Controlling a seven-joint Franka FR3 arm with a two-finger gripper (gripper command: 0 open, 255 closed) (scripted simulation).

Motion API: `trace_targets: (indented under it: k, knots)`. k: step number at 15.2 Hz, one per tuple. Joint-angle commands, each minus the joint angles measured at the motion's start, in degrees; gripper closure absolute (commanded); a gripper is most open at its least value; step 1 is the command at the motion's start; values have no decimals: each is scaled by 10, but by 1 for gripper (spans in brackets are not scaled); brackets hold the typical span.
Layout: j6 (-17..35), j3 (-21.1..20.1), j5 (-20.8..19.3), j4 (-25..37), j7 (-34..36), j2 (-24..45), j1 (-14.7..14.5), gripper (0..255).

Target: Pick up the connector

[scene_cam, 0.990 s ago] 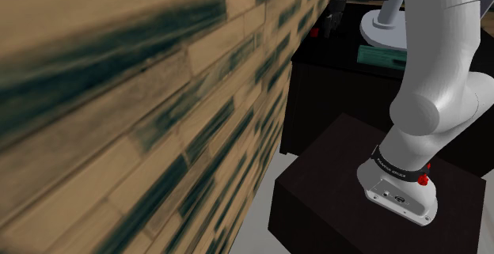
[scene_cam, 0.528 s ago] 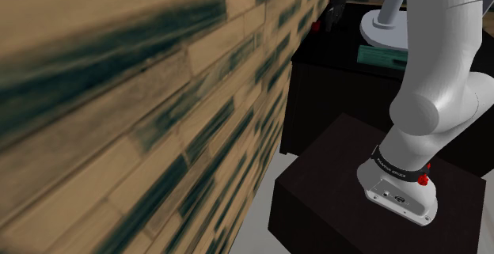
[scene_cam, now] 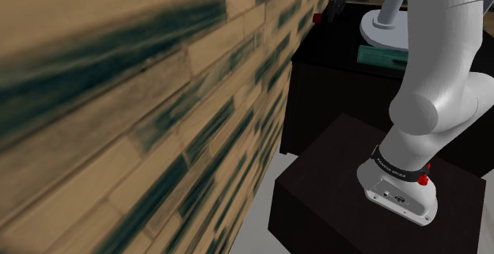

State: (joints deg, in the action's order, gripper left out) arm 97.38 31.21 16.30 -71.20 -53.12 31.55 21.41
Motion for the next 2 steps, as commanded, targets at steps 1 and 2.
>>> trace_targets:
  k: [1,2]
  knots:
    - [-10,0,0,11,1,0,2,255]
    - [-11,0,0,11,1,0,2,255]
